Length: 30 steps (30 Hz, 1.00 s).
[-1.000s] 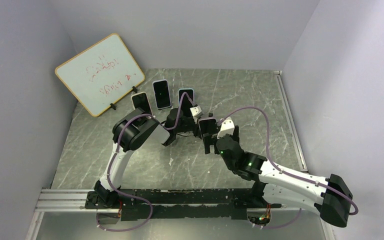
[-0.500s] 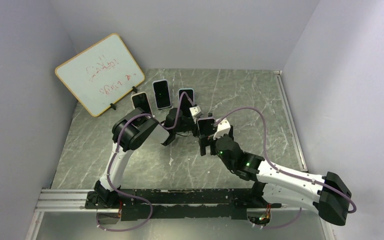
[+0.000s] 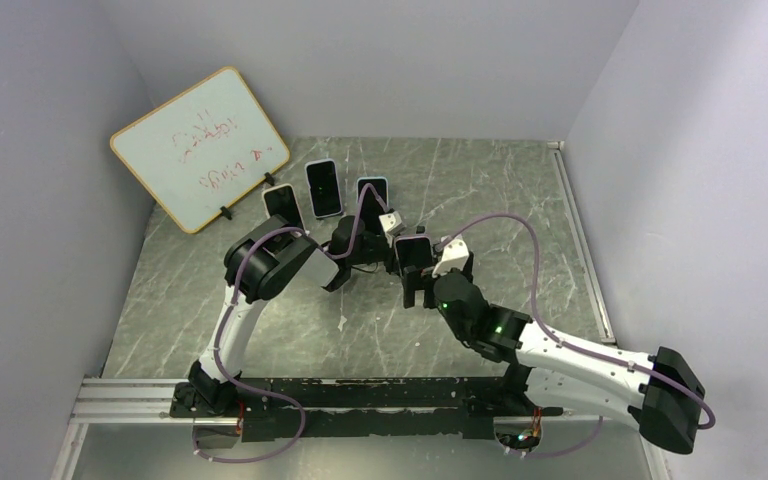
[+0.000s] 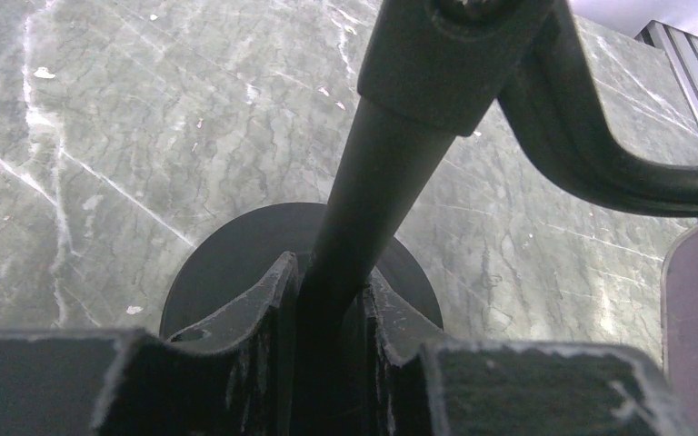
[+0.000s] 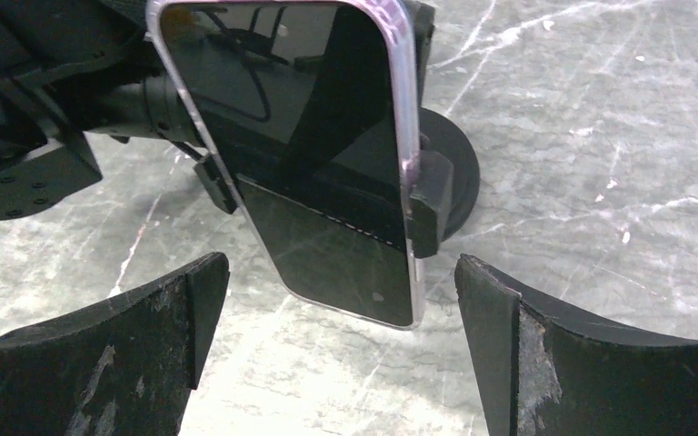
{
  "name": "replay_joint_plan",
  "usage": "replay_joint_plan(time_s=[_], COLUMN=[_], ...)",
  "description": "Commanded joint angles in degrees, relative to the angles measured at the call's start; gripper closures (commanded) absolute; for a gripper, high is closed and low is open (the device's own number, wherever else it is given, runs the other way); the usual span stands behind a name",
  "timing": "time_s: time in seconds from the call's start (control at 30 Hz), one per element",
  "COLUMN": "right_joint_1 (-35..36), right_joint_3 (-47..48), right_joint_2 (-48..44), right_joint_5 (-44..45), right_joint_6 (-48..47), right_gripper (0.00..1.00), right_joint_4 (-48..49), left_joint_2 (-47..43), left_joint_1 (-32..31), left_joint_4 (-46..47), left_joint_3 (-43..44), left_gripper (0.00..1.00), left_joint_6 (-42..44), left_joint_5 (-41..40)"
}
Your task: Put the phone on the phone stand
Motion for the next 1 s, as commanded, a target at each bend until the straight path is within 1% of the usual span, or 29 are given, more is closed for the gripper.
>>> replay_joint_plan(time_s=[0.0,0.1,0.23,0.4,0.57,0.97], right_joint_1=[-0.1,-0.11,-0.1,-0.1,-0.06,-0.08], right_joint_3=[0.97,1.83,1.67,0.36,-0.33,0.55], right_joint_2=[0.52,3.02,5.26,4.74,4.92,10.67], right_joint_5=[3.77,3.7,1.26,-1.26,-2.73,-0.06], right_joint_6=[3.06,5.03,4.82,3.46,2.43,3.88], right_gripper=[0.0,0.0,0.0,0.0,0.0,0.0], right_joint_4=[-4.31,-5.17,-2.35,1.98,3.78,5.69], left_joint_2=[1.26,1.42,1.16,0.78,1.2,0.74], left_joint_1=[0.61,0.58,0.61,0.58,0.61,0.63], left_joint_4=[-7.42,-7.29,-7.67,-8.88,-8.63,-10.66], left_joint_3=[-1.1,-1.09,-1.2,-1.33,-1.12,-0.71], left_gripper=[0.95,0.95,0.95,0.95,0.95,0.95], left_joint_6=[-3.32,-3.59,-3.21,-2.4,-2.78,-1.52], left_joint_5=[1.02,1.13,1.01,0.96,1.13,0.87])
